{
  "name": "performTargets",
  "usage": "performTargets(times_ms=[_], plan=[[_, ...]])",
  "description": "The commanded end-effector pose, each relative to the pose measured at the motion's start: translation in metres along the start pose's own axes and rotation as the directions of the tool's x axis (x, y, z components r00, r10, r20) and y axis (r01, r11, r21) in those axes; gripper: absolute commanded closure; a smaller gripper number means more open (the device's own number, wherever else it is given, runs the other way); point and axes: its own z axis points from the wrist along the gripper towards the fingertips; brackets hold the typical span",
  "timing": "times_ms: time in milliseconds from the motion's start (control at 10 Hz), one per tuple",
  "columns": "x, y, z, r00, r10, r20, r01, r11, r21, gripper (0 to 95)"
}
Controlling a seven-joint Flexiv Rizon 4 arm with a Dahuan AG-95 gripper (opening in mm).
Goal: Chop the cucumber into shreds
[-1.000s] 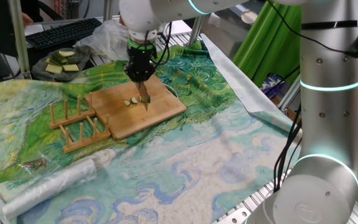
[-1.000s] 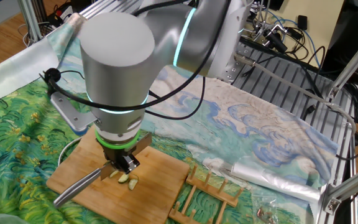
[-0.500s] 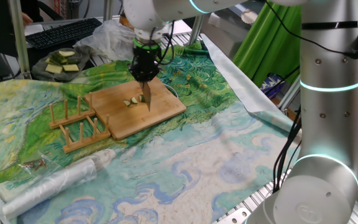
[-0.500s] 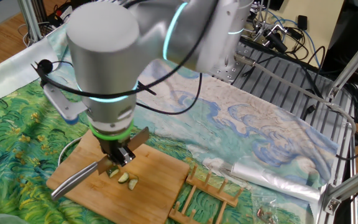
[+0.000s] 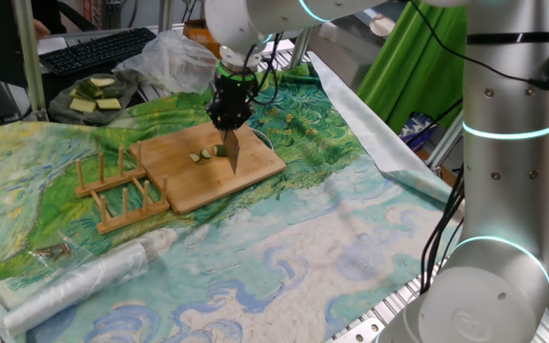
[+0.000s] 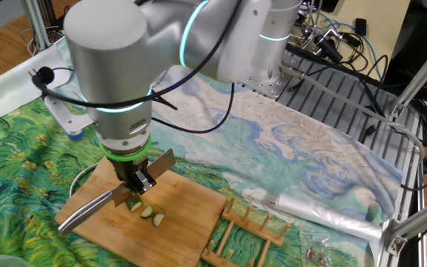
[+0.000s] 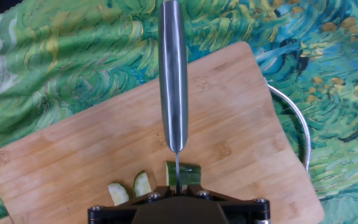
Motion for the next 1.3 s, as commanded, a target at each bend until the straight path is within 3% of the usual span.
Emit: performTargets(times_ms=[100, 1300], plan=[[0.0018, -0.0003, 0.0006, 1.000, 0.000, 0.005, 0.000, 1.000, -0.003, 95.0], [0.0027, 0.0039, 0.0062, 1.000, -0.003, 0.008, 0.003, 1.000, -0.006, 95.0]])
